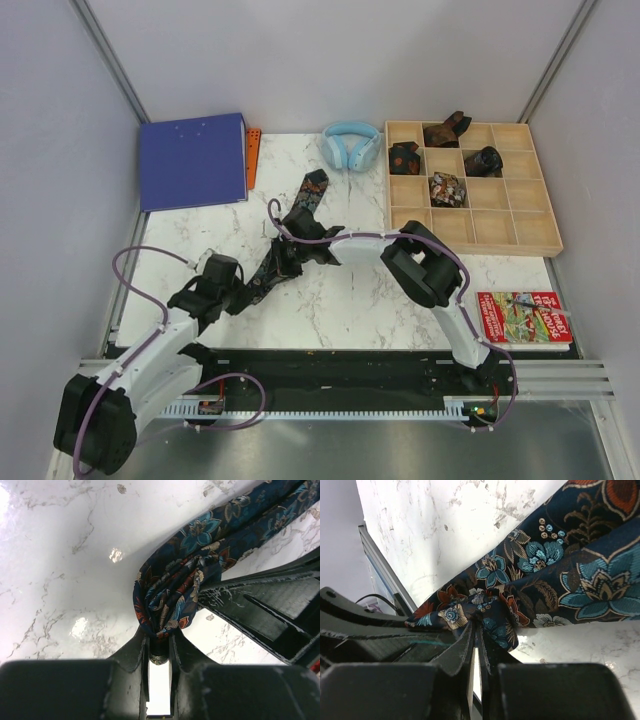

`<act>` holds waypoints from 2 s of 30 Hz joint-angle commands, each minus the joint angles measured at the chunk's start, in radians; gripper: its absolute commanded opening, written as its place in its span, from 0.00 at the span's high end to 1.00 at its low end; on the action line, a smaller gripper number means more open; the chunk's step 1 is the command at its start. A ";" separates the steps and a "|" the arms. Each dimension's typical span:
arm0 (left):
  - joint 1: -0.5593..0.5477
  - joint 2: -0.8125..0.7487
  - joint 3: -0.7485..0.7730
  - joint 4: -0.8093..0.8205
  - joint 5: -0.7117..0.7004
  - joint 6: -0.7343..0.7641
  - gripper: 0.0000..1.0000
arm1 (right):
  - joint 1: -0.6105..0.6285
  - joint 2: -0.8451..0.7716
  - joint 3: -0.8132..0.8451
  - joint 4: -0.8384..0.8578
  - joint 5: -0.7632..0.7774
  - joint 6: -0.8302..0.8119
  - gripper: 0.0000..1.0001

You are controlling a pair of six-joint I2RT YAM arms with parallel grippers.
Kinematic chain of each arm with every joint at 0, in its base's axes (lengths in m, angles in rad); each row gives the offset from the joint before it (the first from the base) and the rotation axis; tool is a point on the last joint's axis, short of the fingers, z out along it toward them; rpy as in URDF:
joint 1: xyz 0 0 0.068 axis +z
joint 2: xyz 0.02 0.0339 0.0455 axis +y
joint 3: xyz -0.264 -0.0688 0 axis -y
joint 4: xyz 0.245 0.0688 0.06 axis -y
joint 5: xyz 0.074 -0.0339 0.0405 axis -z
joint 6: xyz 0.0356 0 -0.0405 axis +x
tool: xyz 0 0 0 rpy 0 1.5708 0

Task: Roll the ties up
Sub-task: Roll the tie at the center of the board.

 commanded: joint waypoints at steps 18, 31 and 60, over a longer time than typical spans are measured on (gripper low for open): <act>-0.005 -0.153 0.150 -0.346 0.036 -0.058 0.92 | 0.020 -0.131 0.006 -0.120 0.167 0.060 0.86; -0.005 -0.242 0.161 -0.432 -0.033 -0.097 0.94 | 0.100 -0.032 0.108 -0.143 0.265 0.037 0.86; -0.005 -0.247 0.167 -0.459 -0.054 -0.103 0.98 | 0.105 -0.044 0.018 -0.268 0.379 0.046 0.87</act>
